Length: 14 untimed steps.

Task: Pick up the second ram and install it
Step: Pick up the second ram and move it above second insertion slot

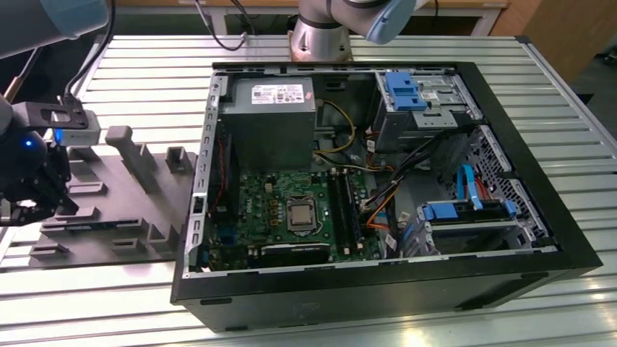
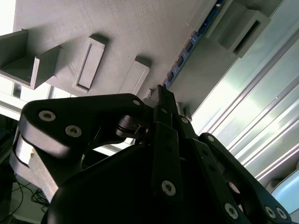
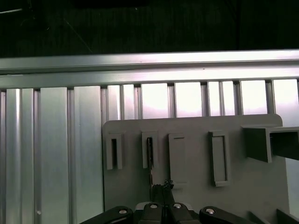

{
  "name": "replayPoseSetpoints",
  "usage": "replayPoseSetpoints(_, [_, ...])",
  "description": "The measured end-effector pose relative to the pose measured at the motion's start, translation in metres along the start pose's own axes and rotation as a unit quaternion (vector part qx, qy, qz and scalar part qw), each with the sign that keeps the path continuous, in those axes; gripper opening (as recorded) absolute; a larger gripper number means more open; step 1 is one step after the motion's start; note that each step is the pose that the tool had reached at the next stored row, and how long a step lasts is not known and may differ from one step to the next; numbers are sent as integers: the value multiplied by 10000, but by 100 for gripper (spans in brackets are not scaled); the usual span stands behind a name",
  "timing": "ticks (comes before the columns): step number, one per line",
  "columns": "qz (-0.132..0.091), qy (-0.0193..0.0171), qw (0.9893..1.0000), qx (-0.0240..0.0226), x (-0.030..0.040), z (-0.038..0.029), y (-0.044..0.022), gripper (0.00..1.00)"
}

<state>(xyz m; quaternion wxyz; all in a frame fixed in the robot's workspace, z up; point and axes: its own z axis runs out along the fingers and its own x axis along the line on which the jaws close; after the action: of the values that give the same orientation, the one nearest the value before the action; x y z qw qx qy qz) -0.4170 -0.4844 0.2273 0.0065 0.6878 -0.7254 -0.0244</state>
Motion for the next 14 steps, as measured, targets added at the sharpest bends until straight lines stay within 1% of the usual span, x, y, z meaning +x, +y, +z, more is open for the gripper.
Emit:
replayPoseSetpoints(8, [-3, 0, 10000, 0, 5, 36, -2, 11])
replayPoseSetpoints(14, [-4, 0, 10000, 0, 23, 52, -4, 11])
